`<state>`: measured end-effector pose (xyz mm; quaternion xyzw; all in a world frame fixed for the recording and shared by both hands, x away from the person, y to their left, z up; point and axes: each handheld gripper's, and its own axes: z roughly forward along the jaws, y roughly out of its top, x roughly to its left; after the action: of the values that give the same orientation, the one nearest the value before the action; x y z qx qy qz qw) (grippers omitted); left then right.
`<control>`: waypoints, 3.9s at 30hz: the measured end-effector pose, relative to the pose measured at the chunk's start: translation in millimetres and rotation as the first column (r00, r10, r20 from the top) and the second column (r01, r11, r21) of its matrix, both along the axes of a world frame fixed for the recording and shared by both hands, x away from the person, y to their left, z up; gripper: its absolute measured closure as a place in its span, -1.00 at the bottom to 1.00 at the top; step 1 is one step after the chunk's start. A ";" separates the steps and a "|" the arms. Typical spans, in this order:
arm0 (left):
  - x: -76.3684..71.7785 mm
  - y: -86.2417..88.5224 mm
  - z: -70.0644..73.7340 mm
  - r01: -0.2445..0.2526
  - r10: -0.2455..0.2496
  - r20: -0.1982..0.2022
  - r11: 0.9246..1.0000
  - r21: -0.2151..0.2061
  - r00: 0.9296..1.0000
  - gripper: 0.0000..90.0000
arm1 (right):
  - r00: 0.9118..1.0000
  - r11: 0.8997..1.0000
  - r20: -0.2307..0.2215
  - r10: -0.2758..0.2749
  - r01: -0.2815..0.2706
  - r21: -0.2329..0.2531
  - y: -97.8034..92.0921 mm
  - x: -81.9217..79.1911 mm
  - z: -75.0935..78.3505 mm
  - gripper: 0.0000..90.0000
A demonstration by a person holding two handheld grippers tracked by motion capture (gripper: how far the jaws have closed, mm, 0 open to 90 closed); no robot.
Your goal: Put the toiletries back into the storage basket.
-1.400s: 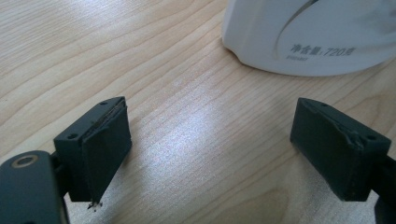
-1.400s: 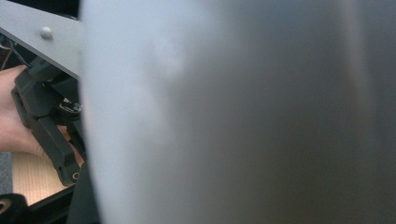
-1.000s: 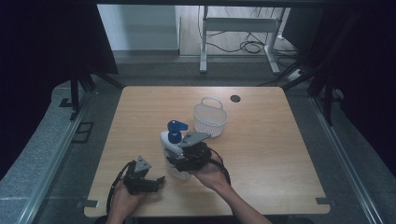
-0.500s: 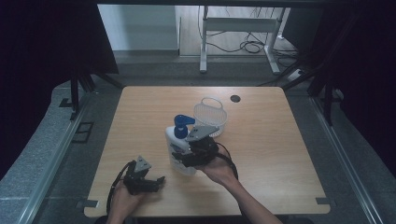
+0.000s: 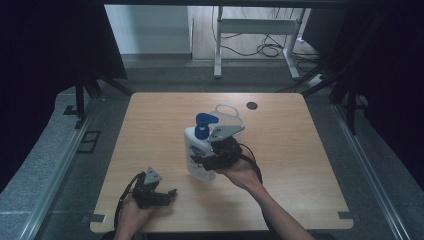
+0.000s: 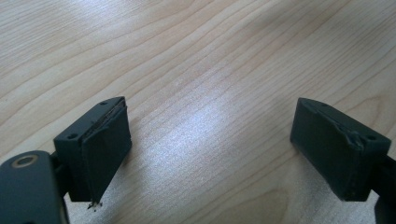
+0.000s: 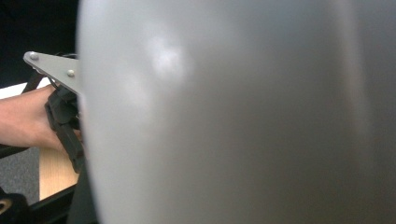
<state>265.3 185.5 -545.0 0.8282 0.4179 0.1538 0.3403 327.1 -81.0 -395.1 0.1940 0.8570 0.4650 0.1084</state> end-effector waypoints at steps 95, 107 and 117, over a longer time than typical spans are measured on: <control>0.4 0.0 0.2 0.003 -0.003 -0.003 1.000 0.001 1.000 -0.74 | 0.988 0.988 0.067 -0.136 0.140 -0.063 -60.5 151.5 18.5 -0.18; 0.5 0.4 0.5 0.008 -0.008 -0.005 1.000 0.008 1.000 -0.74 | 0.988 0.986 0.058 -0.146 0.150 -0.071 -61.1 153.9 4.4 -0.18; 0.5 0.3 0.5 0.007 -0.007 -0.005 1.000 0.007 1.000 -0.74 | 0.988 0.985 0.051 -0.145 0.149 -0.082 -56.6 154.6 -9.6 -0.18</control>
<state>265.8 185.9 -544.5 0.8313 0.4151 0.1523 0.3369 481.7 -137.6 -404.8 0.2415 0.8567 0.4228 0.1699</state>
